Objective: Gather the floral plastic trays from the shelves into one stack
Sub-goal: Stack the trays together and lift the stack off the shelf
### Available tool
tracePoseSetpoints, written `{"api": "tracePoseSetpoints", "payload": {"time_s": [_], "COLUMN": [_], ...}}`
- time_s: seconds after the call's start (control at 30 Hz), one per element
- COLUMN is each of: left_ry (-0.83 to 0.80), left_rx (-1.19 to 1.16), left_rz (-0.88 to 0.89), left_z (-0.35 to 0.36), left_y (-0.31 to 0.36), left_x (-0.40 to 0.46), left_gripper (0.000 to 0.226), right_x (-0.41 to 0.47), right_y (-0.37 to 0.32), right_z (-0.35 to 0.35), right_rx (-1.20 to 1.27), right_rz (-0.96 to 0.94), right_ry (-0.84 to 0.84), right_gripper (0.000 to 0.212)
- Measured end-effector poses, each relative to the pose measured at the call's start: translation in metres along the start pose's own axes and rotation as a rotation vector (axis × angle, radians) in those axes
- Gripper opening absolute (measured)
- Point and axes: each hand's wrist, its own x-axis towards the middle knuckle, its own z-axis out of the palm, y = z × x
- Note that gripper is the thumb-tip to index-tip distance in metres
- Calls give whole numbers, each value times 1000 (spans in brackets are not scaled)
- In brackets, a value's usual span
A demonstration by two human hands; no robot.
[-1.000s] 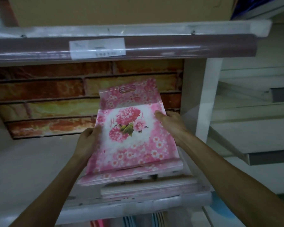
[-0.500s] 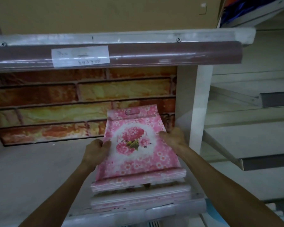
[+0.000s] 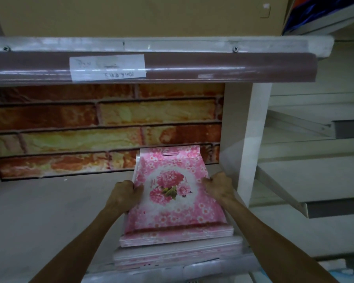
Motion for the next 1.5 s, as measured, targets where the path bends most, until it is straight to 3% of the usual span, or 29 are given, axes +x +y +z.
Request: {"api": "tracePoseSetpoints", "payload": {"time_s": [0.13,0.63,0.8,1.07,1.3,1.5], "left_ry": [-29,-129,-155,-227,-144,128], "left_rx": [25,40,72,52,-86,-272], "left_rz": [13,-72,-30,49,45,170], "left_z": [-2,-13,-18,-21,-21,-16], "left_y": [3,12,8,-2,-11,-30], "left_x": [-2,3,8,15,1,-16], "left_gripper": [50,40,46,50,51,29], "right_x": [1,4,6,8,15,17], "right_y": [3,9,12,22,31,39], "right_z": [1,7,7,11,17,18], "right_rx": [-62,-33,-28,98,190,332], "right_rz": [-47,15,-11,-10,-18,62], "right_ry": [32,-26,-29,-52,-30,-84], "right_gripper": [41,32,41,38,34,46]}}
